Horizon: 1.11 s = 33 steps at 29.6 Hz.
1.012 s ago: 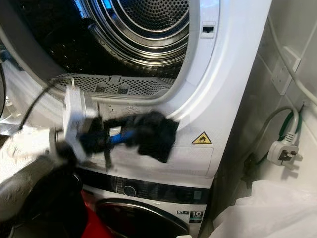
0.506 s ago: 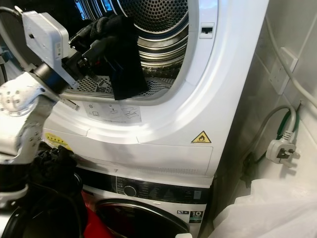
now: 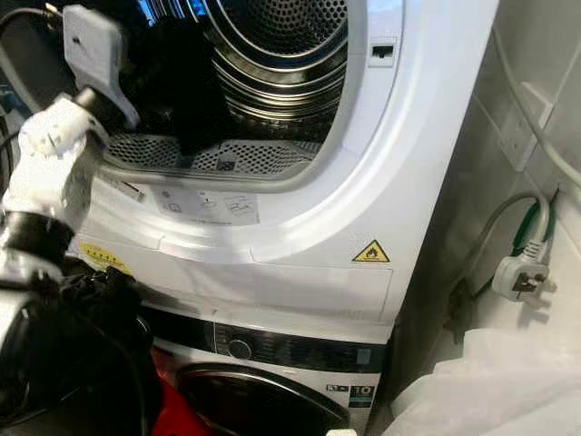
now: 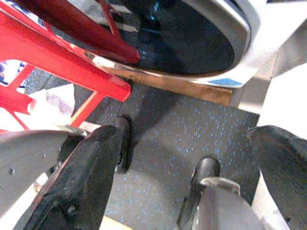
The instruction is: Clothes washing
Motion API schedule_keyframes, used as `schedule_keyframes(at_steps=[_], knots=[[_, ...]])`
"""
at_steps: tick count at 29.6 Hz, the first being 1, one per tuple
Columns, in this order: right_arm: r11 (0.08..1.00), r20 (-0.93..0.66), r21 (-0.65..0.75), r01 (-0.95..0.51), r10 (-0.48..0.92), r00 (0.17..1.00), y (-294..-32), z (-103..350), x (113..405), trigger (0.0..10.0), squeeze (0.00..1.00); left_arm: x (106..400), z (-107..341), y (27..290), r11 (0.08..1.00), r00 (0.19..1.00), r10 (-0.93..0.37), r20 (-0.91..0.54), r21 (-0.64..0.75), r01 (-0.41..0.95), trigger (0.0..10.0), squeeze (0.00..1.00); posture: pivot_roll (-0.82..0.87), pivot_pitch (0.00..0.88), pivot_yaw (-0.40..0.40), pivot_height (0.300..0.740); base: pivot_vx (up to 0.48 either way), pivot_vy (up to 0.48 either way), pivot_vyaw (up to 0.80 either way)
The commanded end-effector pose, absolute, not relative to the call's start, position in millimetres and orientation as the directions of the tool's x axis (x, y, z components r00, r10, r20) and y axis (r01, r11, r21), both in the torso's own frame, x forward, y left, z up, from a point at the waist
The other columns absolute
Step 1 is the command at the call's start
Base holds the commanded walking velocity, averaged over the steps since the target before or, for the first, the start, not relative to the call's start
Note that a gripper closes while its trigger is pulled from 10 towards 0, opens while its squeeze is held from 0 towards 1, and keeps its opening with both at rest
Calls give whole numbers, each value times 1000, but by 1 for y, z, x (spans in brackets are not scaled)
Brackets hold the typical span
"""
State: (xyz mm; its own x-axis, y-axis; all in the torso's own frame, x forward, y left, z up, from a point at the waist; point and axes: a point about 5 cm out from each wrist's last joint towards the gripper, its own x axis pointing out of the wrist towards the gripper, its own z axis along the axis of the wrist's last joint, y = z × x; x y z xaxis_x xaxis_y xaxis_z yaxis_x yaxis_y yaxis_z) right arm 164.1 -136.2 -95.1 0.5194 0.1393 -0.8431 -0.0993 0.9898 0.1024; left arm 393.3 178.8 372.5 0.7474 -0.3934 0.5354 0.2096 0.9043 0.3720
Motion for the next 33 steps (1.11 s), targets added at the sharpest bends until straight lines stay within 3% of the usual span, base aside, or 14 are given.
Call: schedule_keyframes(at_steps=[1,5,17,20,27,29,30,31,32,33], knots=[[992,-842,107,-72,129,523,-136,-96,161,10000,0,396,380,189,923,770,-345,537,344,173,10000,0,23,0,120,740,0,0,0],[995,-845,97,-25,96,526,-142,-98,156,10000,0,404,389,195,955,815,-277,509,237,177,10000,0,-5,0,130,740,0,0,0],[997,-843,62,43,29,538,-154,-100,150,10000,0,413,383,203,973,907,-210,364,168,158,10000,0,-56,0,147,740,0,0,0],[997,-841,60,56,20,541,-155,-100,150,10000,0,418,360,192,936,924,-313,220,238,260,10000,0,-62,0,151,740,0,0,0],[996,-842,61,59,20,540,-155,-100,148,10000,0,417,349,178,863,875,-461,149,305,403,10000,0,-51,0,146,740,0,0,0],[996,-842,62,59,21,540,-155,-100,148,10000,0,417,349,177,853,865,-479,145,309,421,10000,529,-49,0,145,740,0,0,0],[996,-842,62,59,21,540,-155,-100,148,10000,0,417,349,177,853,865,-479,145,309,421,10000,529,-49,0,145,740,0,0,0],[996,-841,63,58,22,540,-155,-100,148,10000,0,417,349,176,850,863,-485,143,311,426,10000,878,-49,0,145,740,0,0,0],[996,-841,63,58,21,540,-154,-100,148,10000,0,416,350,175,839,853,-503,140,317,442,10000,1000,-48,0,144,740,0,0,0],[996,-841,63,58,21,540,-154,-100,148,10000,0,416,350,175,839,853,-503,140,317,442,10000,1000,-48,0,144,740,0,0,0]])
